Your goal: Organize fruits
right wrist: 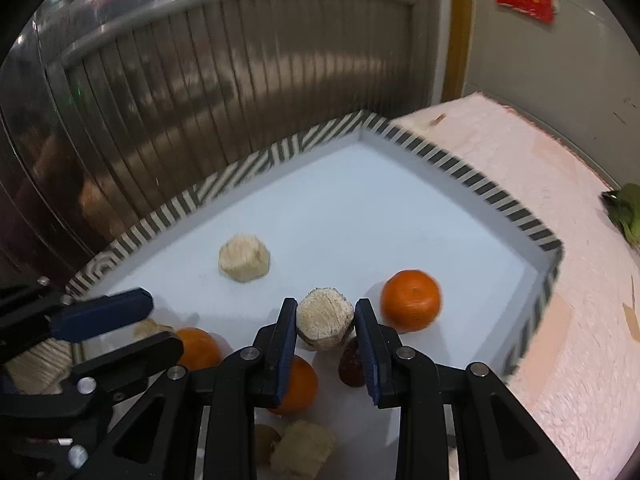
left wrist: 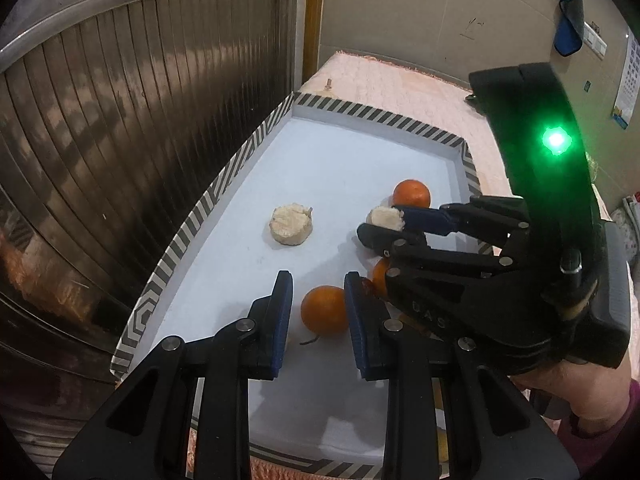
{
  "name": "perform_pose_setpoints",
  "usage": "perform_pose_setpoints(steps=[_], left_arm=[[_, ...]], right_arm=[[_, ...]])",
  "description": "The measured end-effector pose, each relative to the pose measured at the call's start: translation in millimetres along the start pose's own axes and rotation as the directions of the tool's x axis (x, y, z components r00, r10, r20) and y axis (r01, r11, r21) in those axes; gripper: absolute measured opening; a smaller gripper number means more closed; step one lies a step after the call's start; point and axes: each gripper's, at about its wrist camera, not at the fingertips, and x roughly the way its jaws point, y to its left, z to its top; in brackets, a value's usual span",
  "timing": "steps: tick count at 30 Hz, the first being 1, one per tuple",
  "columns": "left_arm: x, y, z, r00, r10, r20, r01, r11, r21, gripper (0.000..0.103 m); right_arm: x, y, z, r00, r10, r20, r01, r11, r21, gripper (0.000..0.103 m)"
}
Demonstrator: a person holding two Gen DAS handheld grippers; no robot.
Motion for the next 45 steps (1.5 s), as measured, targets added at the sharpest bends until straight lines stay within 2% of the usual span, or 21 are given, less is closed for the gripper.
perform_pose_setpoints(steps=[2,5,7,9,12,14,20,23,24,25,33,45], left_arm=[[2.7,1.0,-0.1,1.0,0.009,-0.007,-0.009,1.0,-0.004,0.028],[5.5,3.0,0.8,1.0,-0.004,-0.012,0.004,1.0,-0.028,0.043],[3.8,5.3,1.8,1.0,-0.009,0.002,0.009,0.999,-0.052,0.063],[0.1,5.0,2.3,1.0,-0.006,0.025,0.008,0.998,-0.064,0.068],[-5.6,1.5,0.6,0.998,0.017,0.059,-0.013,0.998,-0.067,0.068],[-9.4,-2.9,-0.5,0.996,0.037,0.086,-0.032,0.998,-0.062,0.069],[-20.7,-19.6,-8.3,0.991,0.051,0.124,-0.049,0.999,-0.021,0.069],[-27.6,-25.7,-13.7,0.989,0.052,0.142,-0.05,0.999,-0.016,0.069],[-31.3,-28.2,-15.5,0.987,0.057,0.151,-0.055,0.998,-0.011,0.069],[-34.2,-30.1,-16.3,0.986,0.055,0.155,-0.055,0.998,-0.006,0.069],[-49.0,-39.0,-24.4,0.987,0.038,0.154,-0.04,0.999,0.008,0.069],[-53.4,-43.8,-27.7,0.987,0.025,0.16,-0.028,0.999,0.02,0.069]], right_arm=[[0.4,-1.6,-1.3,1.0,0.013,0.002,-0.013,1.0,0.016,0.028],[-7.5,-8.9,-3.6,0.999,0.041,0.022,-0.042,0.997,0.067,0.03],[-18.5,-14.2,-7.2,0.999,0.022,0.044,-0.026,0.995,0.091,0.031],[-33.2,-21.1,-12.7,0.996,0.021,0.083,-0.031,0.993,0.117,0.033],[-58.4,-28.6,-24.9,0.99,-0.001,0.142,-0.022,0.986,0.165,0.045],[-74.0,-29.3,-35.4,0.984,-0.019,0.179,-0.012,0.985,0.171,0.047],[-109.4,-25.6,-67.1,0.96,-0.136,0.246,0.091,0.978,0.188,0.051],[-122.7,-27.6,-82.5,0.954,-0.131,0.27,0.073,0.974,0.214,0.061],[-126.6,-28.7,-87.9,0.953,-0.128,0.275,0.066,0.972,0.226,0.068],[-129.4,-27.8,-91.7,0.951,-0.128,0.281,0.062,0.971,0.232,0.07],[-148.1,-26.0,-106.1,0.947,-0.121,0.299,0.049,0.97,0.239,0.07],[-153.5,-22.3,-108.8,0.947,-0.12,0.299,0.052,0.973,0.225,0.07]])
